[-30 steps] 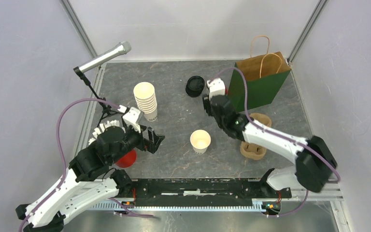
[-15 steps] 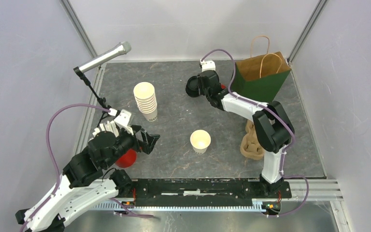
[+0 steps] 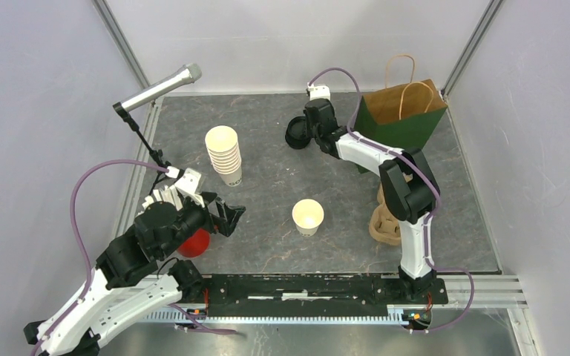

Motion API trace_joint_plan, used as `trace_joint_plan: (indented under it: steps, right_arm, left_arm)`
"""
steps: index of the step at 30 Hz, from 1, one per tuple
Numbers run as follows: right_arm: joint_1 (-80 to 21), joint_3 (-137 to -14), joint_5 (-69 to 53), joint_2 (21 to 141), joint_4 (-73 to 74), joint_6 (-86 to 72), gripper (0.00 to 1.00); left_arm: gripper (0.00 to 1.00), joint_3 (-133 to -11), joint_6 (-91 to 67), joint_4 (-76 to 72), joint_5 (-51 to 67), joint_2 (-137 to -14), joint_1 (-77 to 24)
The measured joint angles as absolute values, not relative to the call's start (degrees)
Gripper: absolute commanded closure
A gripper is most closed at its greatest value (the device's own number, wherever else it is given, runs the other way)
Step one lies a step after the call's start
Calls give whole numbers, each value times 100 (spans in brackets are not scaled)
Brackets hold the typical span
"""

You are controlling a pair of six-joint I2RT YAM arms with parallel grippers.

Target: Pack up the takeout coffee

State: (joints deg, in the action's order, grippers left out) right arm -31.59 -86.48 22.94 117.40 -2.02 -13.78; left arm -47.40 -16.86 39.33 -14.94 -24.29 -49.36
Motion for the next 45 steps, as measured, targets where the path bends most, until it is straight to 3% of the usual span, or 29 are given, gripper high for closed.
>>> trace_joint_plan:
  steps: [23, 37, 45]
  right_arm:
    - [-3094, -8934, 2311, 12175, -121, -1413, 68]
    - [-3061, -8934, 2268, 12243, -128, -1347, 89]
    - [-3059, -8934, 2211, 12184, -128, -1238, 91]
  left_arm:
    - [0, -4740, -1686, 3931, -1492, -2383, -4936]
    - [0, -4740, -1684, 3933, -1492, -2401, -4936]
    - [0, -4740, -1684, 3931, -1494, -2421, -4936]
